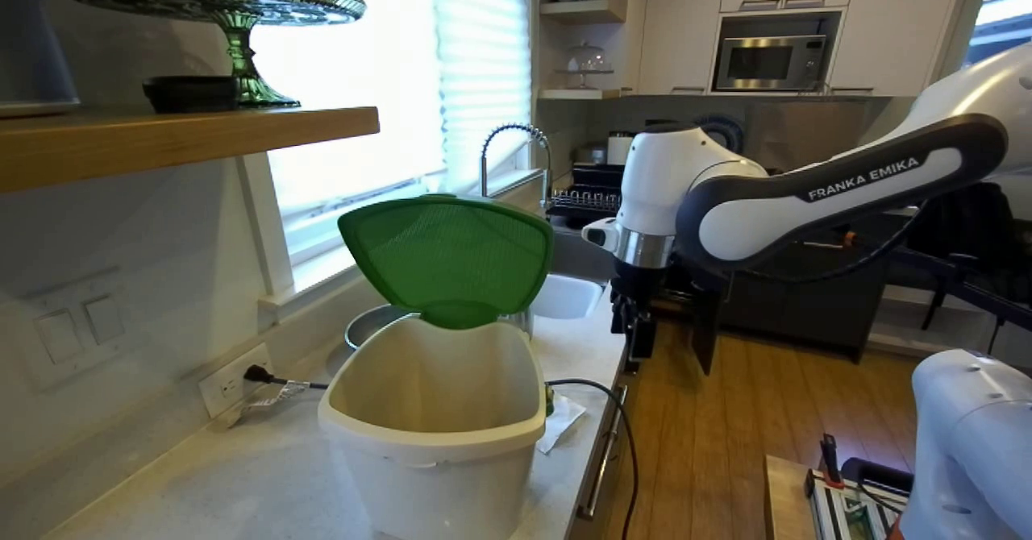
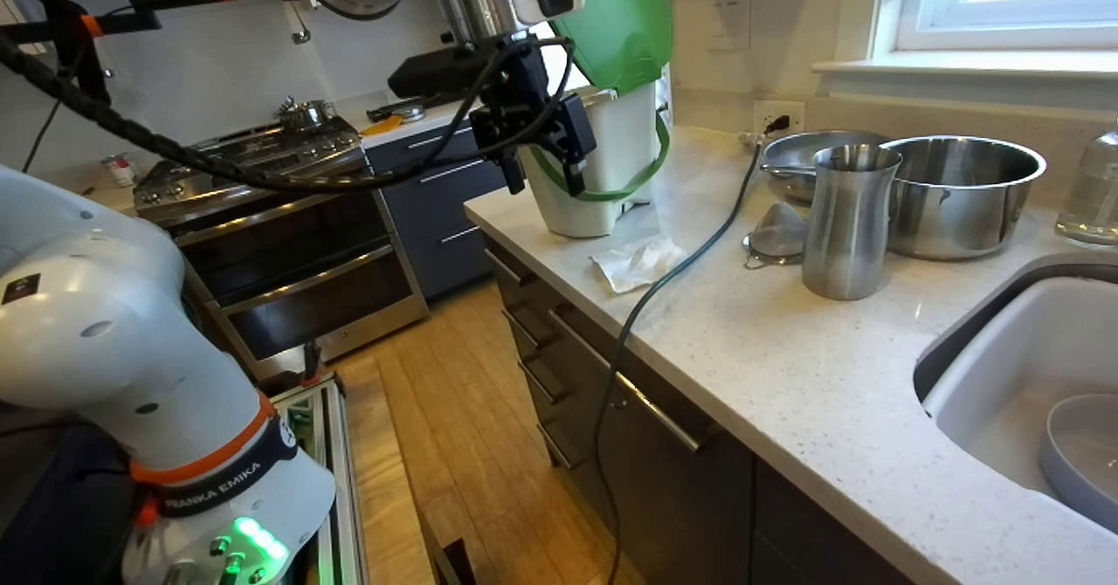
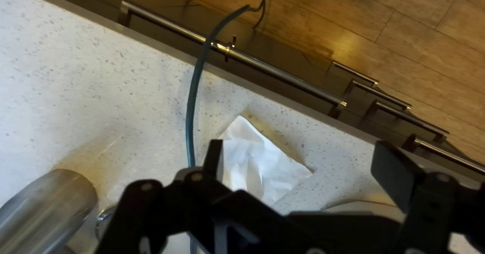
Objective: Open the waste bin lid, pick up the serviette tissue on the table and put it in the waste bin and then close then waste bin lid
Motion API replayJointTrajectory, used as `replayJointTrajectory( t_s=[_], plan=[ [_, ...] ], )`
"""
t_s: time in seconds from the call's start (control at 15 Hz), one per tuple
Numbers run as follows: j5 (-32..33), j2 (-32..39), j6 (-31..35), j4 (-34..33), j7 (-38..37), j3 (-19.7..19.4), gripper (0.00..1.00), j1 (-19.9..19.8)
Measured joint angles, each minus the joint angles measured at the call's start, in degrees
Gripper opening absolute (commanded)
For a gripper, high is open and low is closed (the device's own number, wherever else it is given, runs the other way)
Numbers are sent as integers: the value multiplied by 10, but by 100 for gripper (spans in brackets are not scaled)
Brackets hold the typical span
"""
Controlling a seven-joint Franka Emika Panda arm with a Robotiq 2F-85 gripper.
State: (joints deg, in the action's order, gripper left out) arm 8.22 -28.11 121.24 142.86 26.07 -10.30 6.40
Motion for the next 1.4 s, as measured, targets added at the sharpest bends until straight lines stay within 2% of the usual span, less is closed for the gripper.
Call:
replayJointTrajectory(
  t_s=[0.27, 0.73, 1.0, 1.4],
  plan=[
    [-45, 34, 52, 14, 45, -6, 100, 1],
    [-35, 51, 78, 13, 42, 3, 100, -11],
    [-35, 96, 143, 13, 43, 2, 100, -27],
    [-71, 167, 185, 4, 65, 1, 100, -28]
  ],
)
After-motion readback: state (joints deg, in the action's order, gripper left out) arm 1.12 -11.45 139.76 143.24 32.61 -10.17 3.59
